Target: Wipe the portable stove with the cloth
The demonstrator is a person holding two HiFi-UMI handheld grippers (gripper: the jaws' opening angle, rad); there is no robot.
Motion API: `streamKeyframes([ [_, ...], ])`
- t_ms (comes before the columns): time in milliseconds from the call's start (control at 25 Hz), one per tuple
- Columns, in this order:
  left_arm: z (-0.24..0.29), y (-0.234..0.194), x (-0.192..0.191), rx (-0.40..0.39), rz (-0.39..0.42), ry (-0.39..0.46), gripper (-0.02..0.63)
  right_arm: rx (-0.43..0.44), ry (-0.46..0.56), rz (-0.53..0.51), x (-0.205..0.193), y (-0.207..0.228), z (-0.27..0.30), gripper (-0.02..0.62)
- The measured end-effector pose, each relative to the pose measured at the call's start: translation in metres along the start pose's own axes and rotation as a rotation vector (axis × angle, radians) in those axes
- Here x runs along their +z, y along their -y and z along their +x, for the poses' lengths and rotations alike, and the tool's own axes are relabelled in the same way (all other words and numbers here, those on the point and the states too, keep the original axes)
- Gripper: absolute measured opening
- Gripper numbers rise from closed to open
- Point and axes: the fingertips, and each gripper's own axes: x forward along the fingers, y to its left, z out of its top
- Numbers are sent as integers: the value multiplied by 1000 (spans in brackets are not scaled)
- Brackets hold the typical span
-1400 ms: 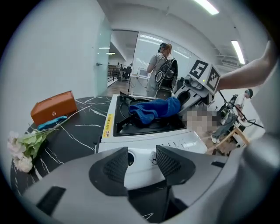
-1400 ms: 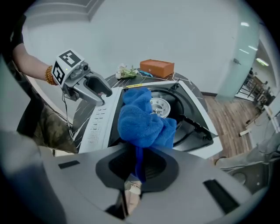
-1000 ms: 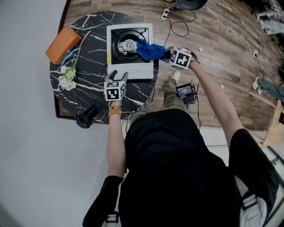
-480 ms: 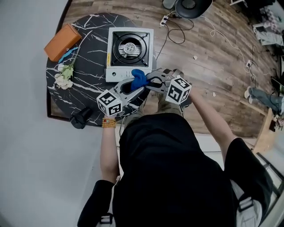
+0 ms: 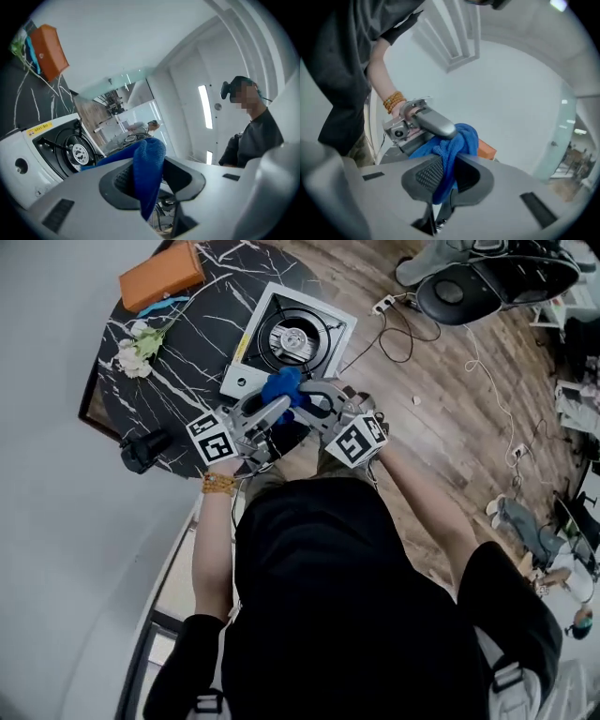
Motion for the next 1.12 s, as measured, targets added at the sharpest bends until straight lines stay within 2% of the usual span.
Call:
streamKeyframes([
  [80,9,-6,4,62,14,74,146,80,47,37,-10,16,0,37],
  [160,17,-13,2,162,83,107,163,172,57,-12,-22,31,-3,32],
  [280,10,-38,-13,425,235,67,178,276,27,-97,-56,74,-4,31],
  [360,-5,-61,-29,630,283,27,189,342,-23,-141,-83,110,5,31],
  [520,-49,-110,-77,1026,225,-77,203,404,-172,-180,-133,175,48,31],
  [600,-63,-128,-91,1161,179,-67,207,435,-251,-215,-151,190,75,31],
  [720,-71,-142,-95,1275,110,30,210,492,-351,-265,-164,191,114,32],
  [840,-72,-146,-92,1347,87,96,210,542,-422,-257,-173,180,145,32],
  [960,-73,-152,-81,1387,132,43,209,566,-465,-222,-173,183,156,31],
  [1120,-76,-156,-77,1462,193,-64,195,648,-502,-322,-170,174,152,29],
])
